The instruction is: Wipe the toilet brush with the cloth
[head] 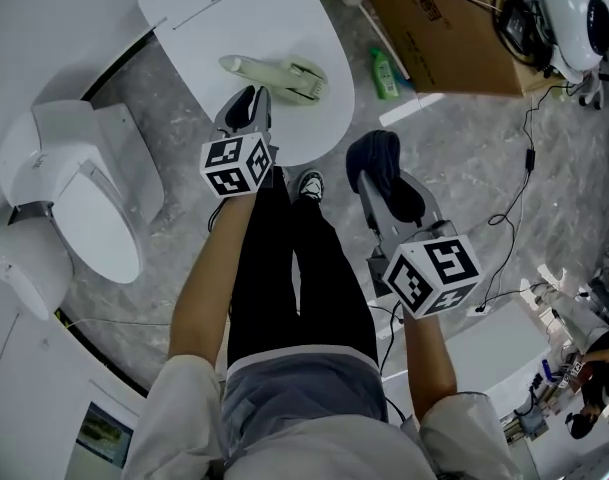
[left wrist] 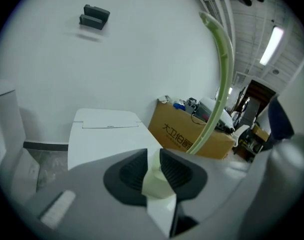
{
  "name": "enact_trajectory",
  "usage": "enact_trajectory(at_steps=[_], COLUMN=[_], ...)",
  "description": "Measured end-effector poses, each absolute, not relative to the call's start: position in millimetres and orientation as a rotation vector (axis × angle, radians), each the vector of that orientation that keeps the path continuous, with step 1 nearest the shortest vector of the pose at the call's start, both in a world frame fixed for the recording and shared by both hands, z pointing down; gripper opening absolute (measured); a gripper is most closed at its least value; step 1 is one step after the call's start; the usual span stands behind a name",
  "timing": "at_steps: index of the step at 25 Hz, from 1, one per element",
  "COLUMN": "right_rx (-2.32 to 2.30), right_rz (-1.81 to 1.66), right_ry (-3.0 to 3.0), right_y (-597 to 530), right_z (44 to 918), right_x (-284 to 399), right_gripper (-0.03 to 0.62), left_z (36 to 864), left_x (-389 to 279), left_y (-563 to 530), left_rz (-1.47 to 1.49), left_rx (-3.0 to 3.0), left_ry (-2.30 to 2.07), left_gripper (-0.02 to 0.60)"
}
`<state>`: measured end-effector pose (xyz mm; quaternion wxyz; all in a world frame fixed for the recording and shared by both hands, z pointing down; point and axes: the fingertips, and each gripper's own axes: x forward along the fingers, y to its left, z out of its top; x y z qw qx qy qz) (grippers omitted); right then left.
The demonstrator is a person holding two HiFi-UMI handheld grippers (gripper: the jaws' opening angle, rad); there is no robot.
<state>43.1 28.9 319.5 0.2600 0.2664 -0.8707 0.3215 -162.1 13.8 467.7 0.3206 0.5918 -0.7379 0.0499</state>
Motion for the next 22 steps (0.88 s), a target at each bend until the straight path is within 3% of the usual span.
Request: enact_trajectory(at_steps=[22], right_rx=[0.739], right_rz=[0.982], right_ry=[-2.375], right_y=[-40.8], right_z=[393.4], right_x=[0.8], right_gripper=[0.089], left_z=[528.9], left_x=[-150.4], left_y=[-23.7], left_rz=[0.191], left_rx=[1.617], left_ry=[-1.855], left_gripper=[0.0])
